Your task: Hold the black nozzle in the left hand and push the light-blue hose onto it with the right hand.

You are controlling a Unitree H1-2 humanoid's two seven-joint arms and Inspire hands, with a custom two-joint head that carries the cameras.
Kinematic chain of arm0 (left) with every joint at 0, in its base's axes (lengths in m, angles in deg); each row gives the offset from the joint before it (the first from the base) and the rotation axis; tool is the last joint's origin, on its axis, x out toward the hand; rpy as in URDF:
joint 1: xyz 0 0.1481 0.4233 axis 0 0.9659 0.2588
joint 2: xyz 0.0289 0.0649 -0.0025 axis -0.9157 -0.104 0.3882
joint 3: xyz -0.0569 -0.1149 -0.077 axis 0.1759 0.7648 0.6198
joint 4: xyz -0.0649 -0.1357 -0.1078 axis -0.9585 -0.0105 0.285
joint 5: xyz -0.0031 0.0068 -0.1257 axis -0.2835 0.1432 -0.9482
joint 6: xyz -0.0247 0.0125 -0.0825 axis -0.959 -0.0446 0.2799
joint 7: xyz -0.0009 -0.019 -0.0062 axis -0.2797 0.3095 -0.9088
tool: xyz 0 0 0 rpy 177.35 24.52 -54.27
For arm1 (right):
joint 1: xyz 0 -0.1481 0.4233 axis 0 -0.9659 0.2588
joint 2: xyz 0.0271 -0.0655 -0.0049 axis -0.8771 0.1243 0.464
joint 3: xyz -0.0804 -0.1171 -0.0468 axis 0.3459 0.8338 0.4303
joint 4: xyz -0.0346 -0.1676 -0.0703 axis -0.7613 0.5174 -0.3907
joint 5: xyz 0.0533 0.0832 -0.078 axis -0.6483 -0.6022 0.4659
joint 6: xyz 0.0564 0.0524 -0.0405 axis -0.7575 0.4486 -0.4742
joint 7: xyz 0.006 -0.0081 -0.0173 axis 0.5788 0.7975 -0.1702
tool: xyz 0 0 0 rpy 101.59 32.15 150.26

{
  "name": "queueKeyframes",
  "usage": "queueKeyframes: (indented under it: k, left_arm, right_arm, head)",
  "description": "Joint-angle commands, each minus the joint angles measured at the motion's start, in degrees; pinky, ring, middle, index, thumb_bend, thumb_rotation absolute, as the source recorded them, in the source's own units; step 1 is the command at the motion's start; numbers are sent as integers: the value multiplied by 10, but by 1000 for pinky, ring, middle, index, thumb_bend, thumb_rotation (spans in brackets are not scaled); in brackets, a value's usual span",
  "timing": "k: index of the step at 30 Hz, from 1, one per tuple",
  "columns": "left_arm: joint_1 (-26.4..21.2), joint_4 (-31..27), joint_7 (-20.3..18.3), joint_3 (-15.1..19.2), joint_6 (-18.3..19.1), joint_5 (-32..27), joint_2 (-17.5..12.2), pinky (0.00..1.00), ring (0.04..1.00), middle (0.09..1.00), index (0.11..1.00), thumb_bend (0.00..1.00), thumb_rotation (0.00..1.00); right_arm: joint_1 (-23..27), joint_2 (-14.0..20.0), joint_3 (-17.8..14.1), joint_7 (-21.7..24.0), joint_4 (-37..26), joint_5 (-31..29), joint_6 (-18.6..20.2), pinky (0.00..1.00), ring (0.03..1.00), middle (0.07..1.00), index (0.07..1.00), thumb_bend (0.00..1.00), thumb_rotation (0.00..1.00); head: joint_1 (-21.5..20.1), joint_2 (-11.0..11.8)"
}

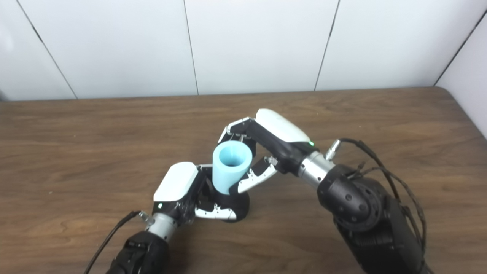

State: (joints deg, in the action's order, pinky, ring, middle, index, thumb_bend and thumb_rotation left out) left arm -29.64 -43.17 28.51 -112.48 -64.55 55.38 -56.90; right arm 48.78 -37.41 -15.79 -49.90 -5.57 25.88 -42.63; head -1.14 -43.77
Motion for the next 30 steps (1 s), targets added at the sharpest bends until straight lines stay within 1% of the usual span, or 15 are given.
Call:
queueKeyframes:
  k: [1,4,8,14,15,17,19,21,24,25,26,27,28,29,30]
  left_arm:
    - [48,30,-68,-21,28,-4,-10,390,392,451,484,501,0]
    - [49,31,-65,-21,25,-5,-10,395,402,472,482,502,0]
    - [49,31,-65,-21,26,-5,-9,383,384,451,483,501,0]
    - [47,29,-69,-20,29,-4,-8,376,381,448,483,501,0]
    - [47,28,-69,-19,31,-3,-8,391,400,470,482,502,0]
    - [47,27,-71,-20,33,-1,-8,395,403,473,481,502,0]
    - [46,27,-73,-20,31,1,-10,380,397,463,494,502,0]
    - [46,27,-73,-19,29,0,-11,373,402,470,502,502,0]
    - [45,29,-71,-18,24,-1,-12,377,388,465,485,502,0]
    - [44,29,-71,-19,24,-1,-12,377,399,473,493,502,0]
    - [43,29,-74,-20,25,1,-12,379,391,469,485,502,0]
    - [43,29,-76,-20,26,2,-12,378,398,469,495,502,0]
    - [42,29,-76,-20,26,0,-12,381,405,472,500,502,0]
    - [42,30,-75,-20,25,-1,-12,379,407,471,502,502,0]
    - [42,30,-73,-20,23,0,-12,378,409,470,502,502,0]
  right_arm:
    - [26,12,0,34,-5,8,3,387,381,500,511,499,0]
    - [41,12,-8,63,-3,12,3,400,383,501,510,499,0]
    - [49,13,-16,85,1,25,3,406,384,498,516,499,0]
    - [34,13,-18,80,9,27,2,399,388,500,520,499,0]
    - [30,12,-18,78,9,26,2,396,386,500,521,498,0]
    - [25,11,-19,73,9,25,1,384,383,501,525,497,0]
    - [22,11,-18,68,10,23,1,376,389,500,523,498,0]
    - [20,10,-20,64,10,22,1,372,400,496,547,497,0]
    - [21,2,-26,70,6,28,3,403,395,492,561,510,0]
    - [21,2,-26,69,4,28,2,417,443,532,528,516,69]
    - [22,3,-25,67,2,28,2,434,488,570,593,734,117]
    - [23,3,-25,66,0,29,1,432,504,582,628,819,148]
    - [24,2,-25,67,-3,31,2,381,469,546,663,881,177]
    - [25,2,-25,69,-5,33,2,323,422,519,685,910,195]
    - [27,2,-25,72,-7,34,2,403,510,580,707,936,221]
  head:
    - [0,-1]
    - [-3,-1]
    - [-3,-2]
    - [-3,-2]
    - [-3,-2]
    - [-3,-2]
    - [-4,-1]
    - [-7,0]
    - [-7,1]
    - [-8,1]
    - [-8,1]
    - [-8,1]
    - [-8,1]
    - [-9,1]
    - [-9,1]
